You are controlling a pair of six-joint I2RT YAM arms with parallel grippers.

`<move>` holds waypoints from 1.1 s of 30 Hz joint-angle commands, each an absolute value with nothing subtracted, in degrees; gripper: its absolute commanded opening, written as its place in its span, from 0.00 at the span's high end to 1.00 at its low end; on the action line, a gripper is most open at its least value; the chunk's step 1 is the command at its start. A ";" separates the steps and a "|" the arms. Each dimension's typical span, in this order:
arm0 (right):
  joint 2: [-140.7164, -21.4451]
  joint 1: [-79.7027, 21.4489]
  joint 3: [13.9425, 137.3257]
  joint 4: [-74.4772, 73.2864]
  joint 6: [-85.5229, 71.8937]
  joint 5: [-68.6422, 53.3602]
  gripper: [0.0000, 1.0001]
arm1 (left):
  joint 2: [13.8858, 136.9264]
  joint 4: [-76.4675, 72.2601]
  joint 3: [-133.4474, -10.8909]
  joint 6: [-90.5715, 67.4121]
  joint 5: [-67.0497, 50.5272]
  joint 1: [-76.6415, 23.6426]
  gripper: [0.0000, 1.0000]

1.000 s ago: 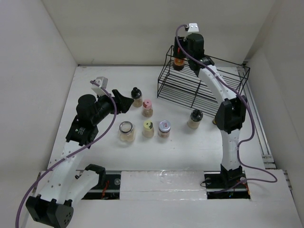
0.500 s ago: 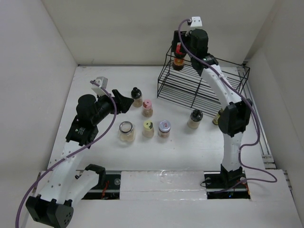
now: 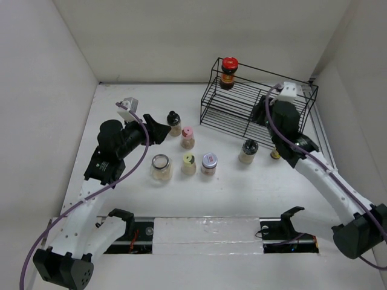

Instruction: Organize the condiment bottles

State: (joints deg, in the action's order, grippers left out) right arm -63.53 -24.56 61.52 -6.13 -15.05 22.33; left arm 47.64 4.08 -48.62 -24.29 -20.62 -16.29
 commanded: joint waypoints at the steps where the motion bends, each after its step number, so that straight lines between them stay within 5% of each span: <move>1: -64.18 -27.59 54.33 -14.24 -18.37 25.14 0.46 | 47.72 1.41 -50.27 -23.99 -21.80 -16.00 0.41; 3: -63.02 -30.75 50.47 -14.77 -19.07 26.37 0.39 | 47.72 1.41 -50.27 -23.99 -21.80 -16.00 0.41; 11: -65.38 -31.82 47.37 -14.15 -20.13 26.98 0.39 | 48.25 1.41 -50.27 -23.47 -21.09 -16.00 0.41; 17: -68.64 -31.82 48.42 -11.07 -18.29 28.83 0.50 | 48.25 1.41 -50.27 -23.47 -21.09 -16.00 0.42; 27: -69.70 -32.51 49.57 -11.87 -18.81 30.58 0.84 | 48.78 1.41 -50.27 -23.47 -21.62 -16.00 0.42; 33: -61.36 -36.82 54.57 -12.47 -16.08 31.21 0.86 | 48.78 1.41 -50.27 -23.47 -22.15 -16.00 0.42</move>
State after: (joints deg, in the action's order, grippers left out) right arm -67.11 -34.87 47.75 -16.34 -17.72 29.34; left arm 49.01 4.08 -48.62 -24.25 -20.88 -16.29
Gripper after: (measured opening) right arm 0.237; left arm 0.580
